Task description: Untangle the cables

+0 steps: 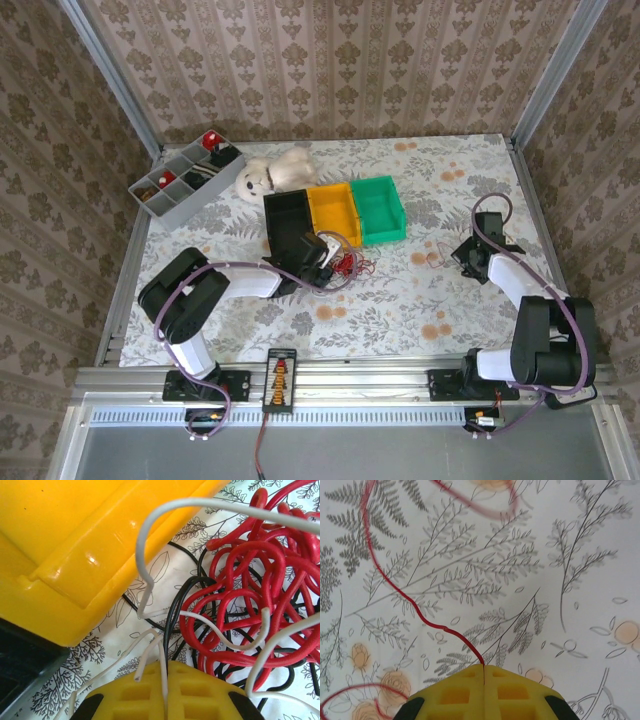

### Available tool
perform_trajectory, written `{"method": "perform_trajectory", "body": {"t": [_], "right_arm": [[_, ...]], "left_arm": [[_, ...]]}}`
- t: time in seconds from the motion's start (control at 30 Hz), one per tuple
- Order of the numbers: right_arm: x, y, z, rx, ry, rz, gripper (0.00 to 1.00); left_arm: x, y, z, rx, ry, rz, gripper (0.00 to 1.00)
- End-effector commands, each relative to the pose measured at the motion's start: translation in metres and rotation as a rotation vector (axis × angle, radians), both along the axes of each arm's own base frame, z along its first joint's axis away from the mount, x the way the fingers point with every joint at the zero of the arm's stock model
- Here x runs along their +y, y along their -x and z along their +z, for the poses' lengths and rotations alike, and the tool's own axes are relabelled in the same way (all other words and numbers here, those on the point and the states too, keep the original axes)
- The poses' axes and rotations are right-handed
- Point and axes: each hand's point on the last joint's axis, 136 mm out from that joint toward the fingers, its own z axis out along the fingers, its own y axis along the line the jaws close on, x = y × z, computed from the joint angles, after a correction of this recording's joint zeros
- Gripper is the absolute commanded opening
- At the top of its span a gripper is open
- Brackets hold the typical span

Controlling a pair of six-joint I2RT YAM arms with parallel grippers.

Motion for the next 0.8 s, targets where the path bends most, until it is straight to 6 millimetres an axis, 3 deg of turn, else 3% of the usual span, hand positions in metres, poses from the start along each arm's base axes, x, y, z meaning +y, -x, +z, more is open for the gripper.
{"method": "perform_trajectory", "body": {"t": [0.0,0.17,0.37,0.47,0.63,0.77], "right_arm": [[0.0,-0.02,0.029,-0.089,0.031,0.065,0.0],[0.018,-0.043,0.076,-0.249,0.022,0.184,0.0],[0.068,-0.075,0.154,-0.455,0.013,0.425,0.0],[0.092,-0.092,0.182,-0.52,0.009,0.506,0.0],[0.129,-0.127,0.204,-0.555,0.036,0.615,0.0],[0.155,-0.156,0.186,-0.512,-0.014,0.675,0.0]], "left_arm": [[0.022,0.01,-0.02,0.062,-0.078,0.028,0.0],[0.01,0.012,-0.015,0.068,-0.023,-0.02,0.0],[0.009,0.008,-0.011,0.061,0.0,-0.019,0.0],[0.01,0.005,-0.007,0.05,0.021,-0.009,0.0],[0.013,-0.001,0.0,0.036,0.045,0.014,0.0],[0.016,-0.001,0.005,0.024,0.056,0.022,0.0]]}}
